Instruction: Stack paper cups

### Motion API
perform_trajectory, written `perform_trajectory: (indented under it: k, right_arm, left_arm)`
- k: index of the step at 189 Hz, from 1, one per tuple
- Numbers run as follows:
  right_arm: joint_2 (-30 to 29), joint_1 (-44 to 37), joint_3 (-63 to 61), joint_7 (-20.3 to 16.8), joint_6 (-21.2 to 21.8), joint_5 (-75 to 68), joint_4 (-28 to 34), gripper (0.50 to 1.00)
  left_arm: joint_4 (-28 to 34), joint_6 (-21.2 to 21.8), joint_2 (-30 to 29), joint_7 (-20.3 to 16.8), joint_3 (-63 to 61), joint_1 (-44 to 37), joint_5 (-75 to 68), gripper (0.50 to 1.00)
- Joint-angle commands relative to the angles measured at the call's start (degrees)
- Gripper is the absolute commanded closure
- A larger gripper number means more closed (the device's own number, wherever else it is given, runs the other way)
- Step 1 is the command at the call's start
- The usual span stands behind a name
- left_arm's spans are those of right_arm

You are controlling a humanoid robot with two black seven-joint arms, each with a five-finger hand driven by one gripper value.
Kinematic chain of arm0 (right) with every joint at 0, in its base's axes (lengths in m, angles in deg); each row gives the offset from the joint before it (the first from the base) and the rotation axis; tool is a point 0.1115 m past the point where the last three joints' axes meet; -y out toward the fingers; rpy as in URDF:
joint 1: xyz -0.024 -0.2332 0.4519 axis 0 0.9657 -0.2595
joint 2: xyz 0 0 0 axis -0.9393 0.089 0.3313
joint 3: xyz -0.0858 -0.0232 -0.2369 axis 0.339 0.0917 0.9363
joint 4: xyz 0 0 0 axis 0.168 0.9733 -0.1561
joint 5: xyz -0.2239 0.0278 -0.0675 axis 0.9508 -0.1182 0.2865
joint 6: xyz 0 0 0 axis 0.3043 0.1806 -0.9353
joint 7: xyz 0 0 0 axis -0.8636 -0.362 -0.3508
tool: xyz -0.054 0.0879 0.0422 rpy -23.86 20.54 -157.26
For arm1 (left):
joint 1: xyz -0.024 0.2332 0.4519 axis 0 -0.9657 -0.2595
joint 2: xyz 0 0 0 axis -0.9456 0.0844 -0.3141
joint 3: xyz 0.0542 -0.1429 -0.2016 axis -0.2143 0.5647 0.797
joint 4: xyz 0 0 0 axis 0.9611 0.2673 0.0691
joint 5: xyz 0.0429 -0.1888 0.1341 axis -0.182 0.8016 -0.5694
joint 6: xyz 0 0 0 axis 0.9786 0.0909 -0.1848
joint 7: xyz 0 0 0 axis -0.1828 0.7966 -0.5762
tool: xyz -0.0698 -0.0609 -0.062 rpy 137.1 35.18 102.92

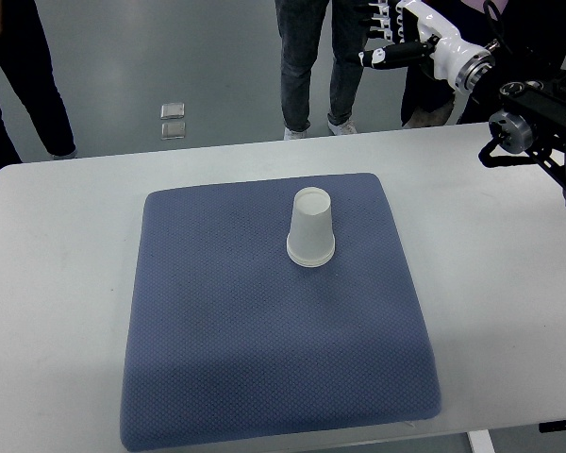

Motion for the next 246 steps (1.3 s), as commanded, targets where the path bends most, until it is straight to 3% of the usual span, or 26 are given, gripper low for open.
perform_trajectory:
  k: [1,65,128,150,246]
  right_arm:
    - [-0.61,1.51,0.03,-0.03,-2.83,-10.62,-0.03,0.595]
    - [-6.85,6.43,-4.71,0.06,-9.51,-26.89,-0.03,0.595]
    - [-7.64,7.93,-11.13,0.93,-8.9,-27.94,-0.03,0.595]
    - [-7.73,8.98,-11.66,2.96,-7.32,-27.86,-0.03,0.595]
    - [-8.52,9.07,-11.74,3.83,-10.92,-26.8,-0.03,0.593]
  left_arm:
    - [0.0,0.0,0.0,0.0,0.0,0.0,0.0,0.5]
    - [0.0,0.0,0.0,0.0,0.0,0.0,0.0,0.5]
    - [0.0,0.0,0.0,0.0,0.0,0.0,0.0,0.5]
    - [0.0,0.0,0.0,0.0,0.0,0.0,0.0,0.5]
    - [0.0,0.0,0.0,0.0,0.0,0.0,0.0,0.5]
